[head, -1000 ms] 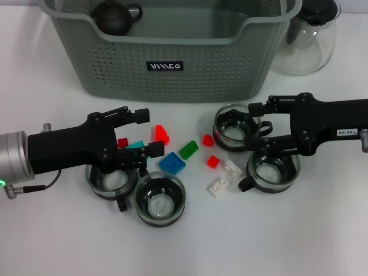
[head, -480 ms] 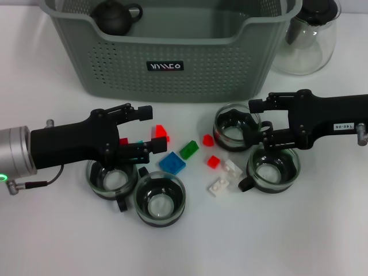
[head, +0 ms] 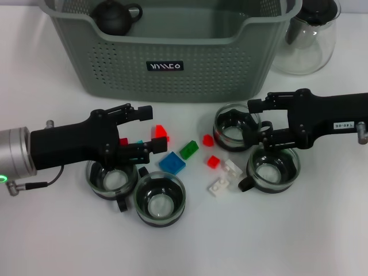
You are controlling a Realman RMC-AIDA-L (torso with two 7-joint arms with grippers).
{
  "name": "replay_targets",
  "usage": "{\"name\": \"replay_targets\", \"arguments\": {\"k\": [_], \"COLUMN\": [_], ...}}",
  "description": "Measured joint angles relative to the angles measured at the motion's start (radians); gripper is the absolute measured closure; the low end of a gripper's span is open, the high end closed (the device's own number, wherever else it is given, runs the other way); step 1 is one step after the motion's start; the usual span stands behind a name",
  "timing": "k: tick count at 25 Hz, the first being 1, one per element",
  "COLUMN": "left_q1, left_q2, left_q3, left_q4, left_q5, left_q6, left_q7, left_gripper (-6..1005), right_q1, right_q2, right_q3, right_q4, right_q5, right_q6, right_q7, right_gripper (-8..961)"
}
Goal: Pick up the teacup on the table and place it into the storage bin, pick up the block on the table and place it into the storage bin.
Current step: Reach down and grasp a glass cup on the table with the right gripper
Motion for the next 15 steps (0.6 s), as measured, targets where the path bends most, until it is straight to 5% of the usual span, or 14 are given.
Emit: {"name": "replay_targets", "arguments": {"k": [6, 15], "left_q1": [0.0, 0.003], "left_q2": [0.006, 0.0], "left_q3": [0.0, -0.007], "left_q4": [-0.001, 0.001], "left_q5": [-0.001, -0.005], "left_q6": [0.006, -0.005], "left_q7": [-0.003, 0.001], "left_gripper": [122, 122], "right_q1": [0.021, 0.046], "right_q2": [-0.018, 0.003], "right_q3": [-0.009, -0.192], "right_q4": [-0.088, -0.467], "right_q5": [-0.001, -0.181], "right_q6": [-0.118, -0.226], "right_q7": [0.043, 0.306], "right_gripper": [126, 129]}}
